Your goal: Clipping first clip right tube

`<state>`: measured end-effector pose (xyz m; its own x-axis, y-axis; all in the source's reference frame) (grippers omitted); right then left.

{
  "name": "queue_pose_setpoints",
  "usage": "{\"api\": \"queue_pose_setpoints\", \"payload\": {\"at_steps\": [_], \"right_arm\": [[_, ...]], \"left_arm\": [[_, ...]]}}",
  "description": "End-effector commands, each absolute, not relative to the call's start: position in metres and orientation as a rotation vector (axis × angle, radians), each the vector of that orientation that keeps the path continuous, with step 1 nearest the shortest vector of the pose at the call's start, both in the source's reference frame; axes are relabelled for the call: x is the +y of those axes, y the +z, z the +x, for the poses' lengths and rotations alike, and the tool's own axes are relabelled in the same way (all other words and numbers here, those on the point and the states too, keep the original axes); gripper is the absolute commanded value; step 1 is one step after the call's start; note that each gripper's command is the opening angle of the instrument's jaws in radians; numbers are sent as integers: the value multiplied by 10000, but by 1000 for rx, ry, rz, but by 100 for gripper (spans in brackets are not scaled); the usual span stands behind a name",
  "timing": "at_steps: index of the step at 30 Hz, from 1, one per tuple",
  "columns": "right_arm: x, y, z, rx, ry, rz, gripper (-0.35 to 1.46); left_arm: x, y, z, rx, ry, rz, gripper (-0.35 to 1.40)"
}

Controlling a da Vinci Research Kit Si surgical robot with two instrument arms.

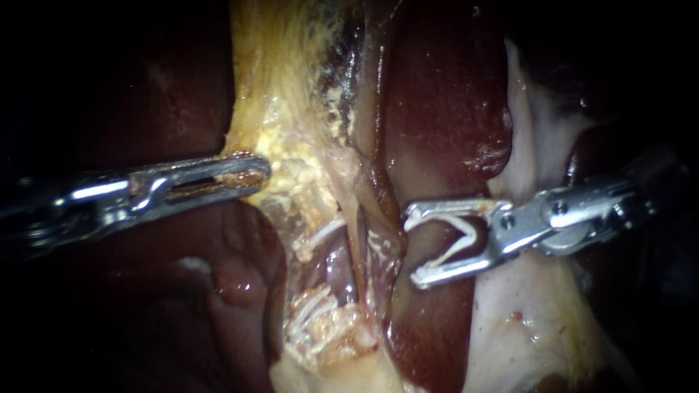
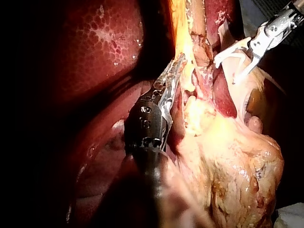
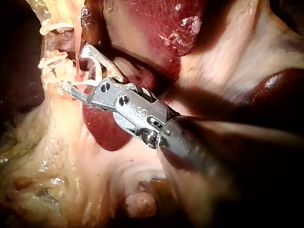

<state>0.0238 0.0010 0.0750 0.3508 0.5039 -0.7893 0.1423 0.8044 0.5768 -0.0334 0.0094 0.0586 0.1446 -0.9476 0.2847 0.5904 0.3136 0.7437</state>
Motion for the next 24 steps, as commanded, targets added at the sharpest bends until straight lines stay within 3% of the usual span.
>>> {"api": "queue_pose_setpoints", "payload": {"at_steps": [1, 13, 24], "right_arm": [[4, 757, 243, 1200, 268, 651, 59], [-11, 812, 273, 1158, 287, 668, 59], [-14, 820, 287, 1159, 275, 680, 58]], "left_arm": [[94, 582, -334, -835, -1182, 519, -35], [89, 567, -337, -840, -1182, 515, -35], [89, 549, -338, -850, -1172, 510, -35]]}}
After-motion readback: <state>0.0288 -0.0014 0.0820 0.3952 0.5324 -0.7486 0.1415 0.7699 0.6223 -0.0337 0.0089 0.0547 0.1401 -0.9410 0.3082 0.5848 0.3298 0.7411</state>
